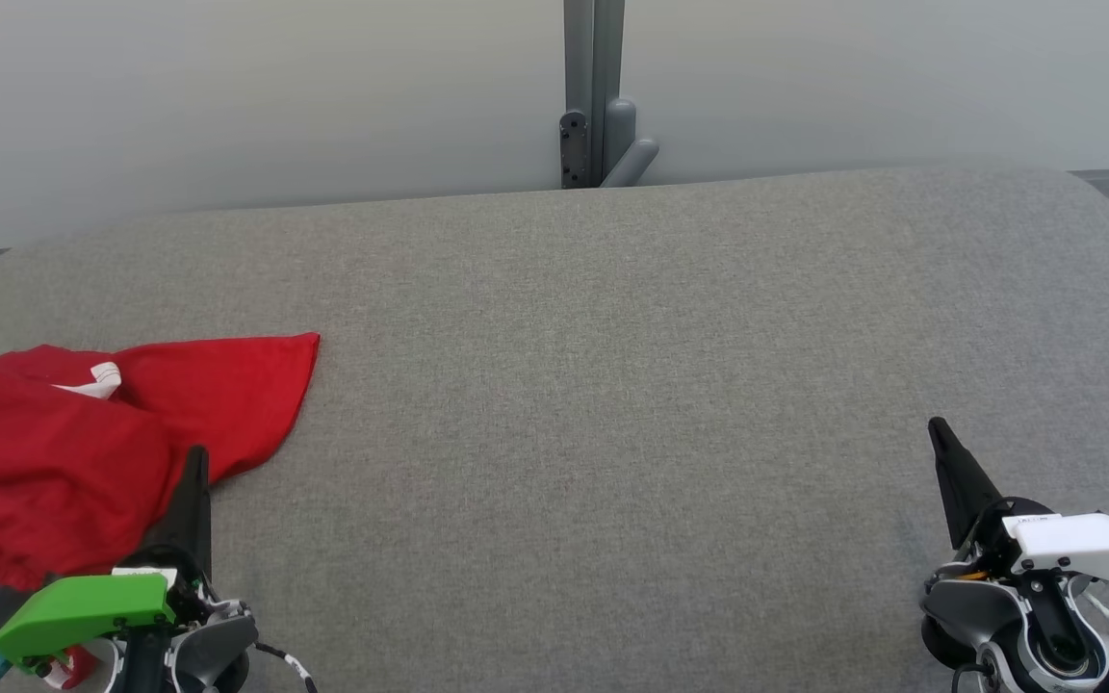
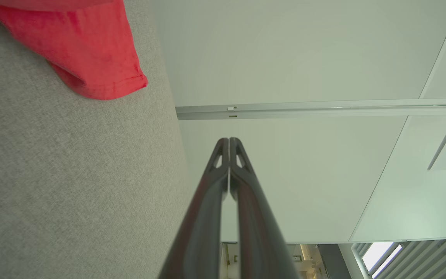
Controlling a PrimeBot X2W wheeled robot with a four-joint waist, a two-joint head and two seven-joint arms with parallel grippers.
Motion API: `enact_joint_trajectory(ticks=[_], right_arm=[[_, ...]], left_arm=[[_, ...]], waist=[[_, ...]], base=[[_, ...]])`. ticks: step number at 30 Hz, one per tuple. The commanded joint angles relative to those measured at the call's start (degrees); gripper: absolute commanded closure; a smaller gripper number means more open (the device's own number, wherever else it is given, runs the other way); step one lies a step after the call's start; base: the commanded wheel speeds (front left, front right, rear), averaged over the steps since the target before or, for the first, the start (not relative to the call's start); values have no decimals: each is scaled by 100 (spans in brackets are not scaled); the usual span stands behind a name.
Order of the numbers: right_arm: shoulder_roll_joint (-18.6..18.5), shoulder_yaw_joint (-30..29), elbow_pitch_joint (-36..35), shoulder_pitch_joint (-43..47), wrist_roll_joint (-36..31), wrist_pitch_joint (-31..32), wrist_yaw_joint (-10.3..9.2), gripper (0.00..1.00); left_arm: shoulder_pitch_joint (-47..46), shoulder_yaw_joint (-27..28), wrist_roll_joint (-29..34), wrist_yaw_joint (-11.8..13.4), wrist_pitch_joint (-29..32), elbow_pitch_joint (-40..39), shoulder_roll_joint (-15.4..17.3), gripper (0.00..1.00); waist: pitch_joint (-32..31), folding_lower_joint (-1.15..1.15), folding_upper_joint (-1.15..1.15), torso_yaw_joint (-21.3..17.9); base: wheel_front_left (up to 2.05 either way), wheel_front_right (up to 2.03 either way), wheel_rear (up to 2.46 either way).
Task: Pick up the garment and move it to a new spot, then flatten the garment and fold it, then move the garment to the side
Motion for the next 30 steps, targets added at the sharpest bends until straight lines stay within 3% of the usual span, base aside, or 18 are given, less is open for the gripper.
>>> enact_joint_trajectory(ticks=[1, 2, 3, 17, 24, 30], right_arm=[[-26, -11, -21, -35, 41, 10, 2, 100], [-26, -11, -21, -35, 41, 10, 2, 100], [3, 2, 18, 7, -3, -1, 0, 0], [-32, 277, -122, 154, -408, -385, 0, 0], [-53, 294, -302, 159, -1554, -563, 1, 0], [-85, 427, -485, 156, -2651, -706, 1, 0]], left_arm=[[-76, 11, -14, -26, 11, -13, 38, 100], [-76, 11, -14, -26, 11, -13, 38, 100], [8, -2, 0, 1, -1, 14, -3, 0], [184, -244, 212, 4, -387, -83, -1, 0], [242, -294, 778, 63, -567, -143, 12, 0], [274, -334, 1677, 191, -710, -242, 49, 0]], waist=[[0, 0, 24, 0], [0, 0, 24, 0], [0, 0, 0, 0], [-3, 0, 2, 1], [-7, 0, 4, -1], [-13, 0, 5, 5]], base=[[0, 0, 0], [0, 0, 0], [0, 0, 0], [0, 0, 0], [0, 0, 0], [0, 0, 0]])
